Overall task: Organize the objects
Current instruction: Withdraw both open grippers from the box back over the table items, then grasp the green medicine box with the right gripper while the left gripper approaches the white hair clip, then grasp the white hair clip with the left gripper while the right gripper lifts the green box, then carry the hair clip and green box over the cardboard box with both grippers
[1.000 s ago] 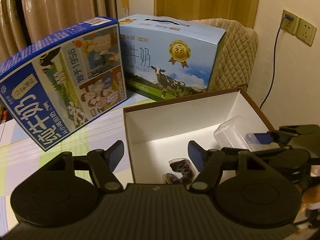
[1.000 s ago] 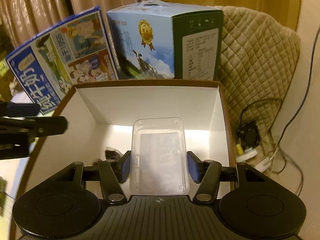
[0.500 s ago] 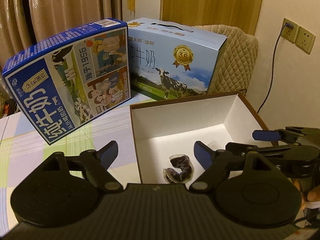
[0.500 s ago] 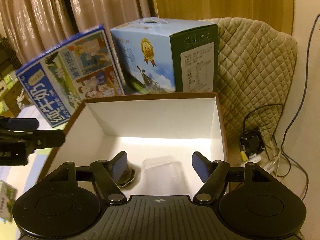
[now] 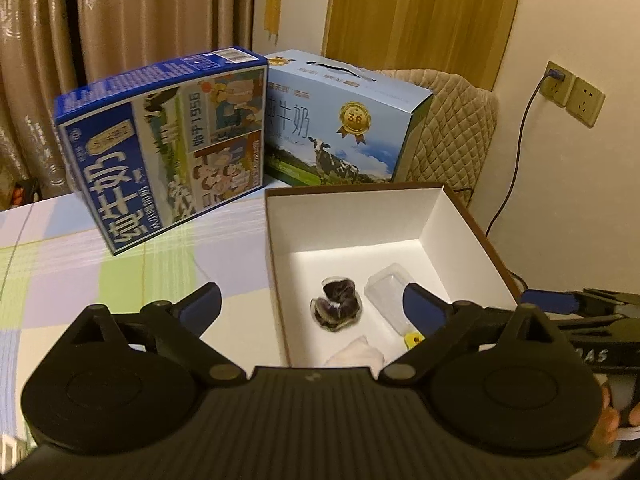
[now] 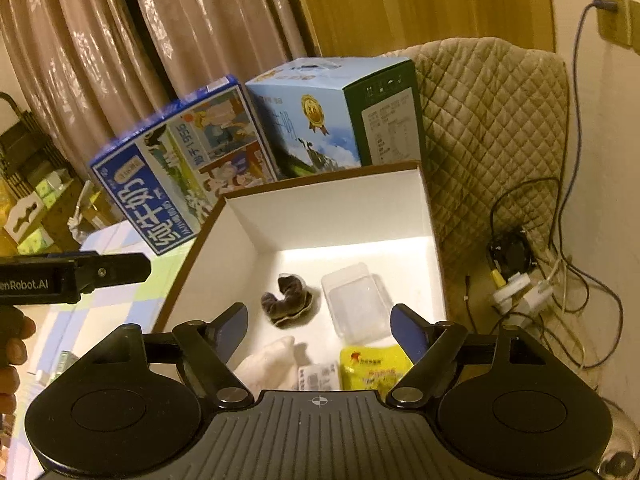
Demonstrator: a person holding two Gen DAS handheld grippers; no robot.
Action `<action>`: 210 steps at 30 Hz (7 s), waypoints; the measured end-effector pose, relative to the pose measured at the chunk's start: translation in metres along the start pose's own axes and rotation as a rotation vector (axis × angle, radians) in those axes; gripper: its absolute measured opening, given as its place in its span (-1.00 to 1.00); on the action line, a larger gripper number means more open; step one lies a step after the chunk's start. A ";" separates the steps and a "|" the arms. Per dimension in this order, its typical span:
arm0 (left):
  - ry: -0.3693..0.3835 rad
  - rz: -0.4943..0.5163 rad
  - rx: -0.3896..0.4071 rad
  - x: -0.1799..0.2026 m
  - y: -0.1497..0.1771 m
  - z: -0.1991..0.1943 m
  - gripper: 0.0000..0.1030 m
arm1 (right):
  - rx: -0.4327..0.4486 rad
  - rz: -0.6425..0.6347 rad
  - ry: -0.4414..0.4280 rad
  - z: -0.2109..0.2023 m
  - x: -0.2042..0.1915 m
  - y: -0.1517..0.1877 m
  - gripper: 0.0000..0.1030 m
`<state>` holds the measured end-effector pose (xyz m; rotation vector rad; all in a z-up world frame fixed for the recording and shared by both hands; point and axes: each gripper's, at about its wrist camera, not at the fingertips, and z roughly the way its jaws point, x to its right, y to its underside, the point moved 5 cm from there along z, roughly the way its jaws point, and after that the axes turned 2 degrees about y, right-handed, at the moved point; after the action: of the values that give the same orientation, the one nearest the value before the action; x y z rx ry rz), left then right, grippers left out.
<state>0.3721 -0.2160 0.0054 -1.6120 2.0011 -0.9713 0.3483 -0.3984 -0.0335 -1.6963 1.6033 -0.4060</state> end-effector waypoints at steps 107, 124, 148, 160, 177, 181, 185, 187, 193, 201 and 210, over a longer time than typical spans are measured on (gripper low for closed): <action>-0.328 -0.329 -0.205 -0.334 0.245 -0.162 0.89 | -0.306 -0.370 -0.189 0.107 -0.385 0.197 0.16; -0.286 -0.253 -0.236 -0.342 0.237 -0.116 0.83 | -0.325 -0.386 -0.177 0.149 -0.391 0.191 -0.34; -0.204 -0.104 -0.237 -0.325 0.233 -0.074 -0.28 | -0.335 -0.247 -0.038 0.102 -0.286 0.177 -0.48; -0.213 -0.149 -0.272 -0.299 0.278 -0.124 -0.29 | -0.361 -0.243 -0.052 0.059 -0.262 0.203 -0.48; -0.256 -0.228 -0.261 -0.272 0.293 -0.153 0.03 | -0.384 -0.286 -0.063 0.022 -0.251 0.225 -0.20; -0.273 -0.252 -0.255 -0.279 0.282 -0.139 0.23 | -0.381 -0.308 -0.051 0.029 -0.254 0.224 -0.01; -0.304 -0.247 -0.271 -0.285 0.276 -0.124 0.18 | -0.375 -0.317 -0.044 0.038 -0.257 0.220 0.01; -0.308 -0.246 -0.282 -0.286 0.275 -0.119 0.06 | -0.369 -0.316 -0.041 0.042 -0.259 0.216 0.01; -0.304 -0.241 -0.279 -0.286 0.273 -0.118 -0.28 | -0.363 -0.319 -0.039 0.052 -0.262 0.209 0.01; -0.288 -0.235 -0.288 -0.276 0.282 -0.129 -0.33 | -0.380 -0.337 -0.049 0.062 -0.265 0.210 0.00; -0.256 -0.240 -0.297 -0.254 0.291 -0.140 -0.33 | -0.397 -0.349 -0.063 0.069 -0.265 0.217 -0.13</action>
<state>0.1435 0.0929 -0.1394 -2.0562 1.8712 -0.5240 0.1971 -0.1101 -0.1617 -2.2801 1.4062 -0.2059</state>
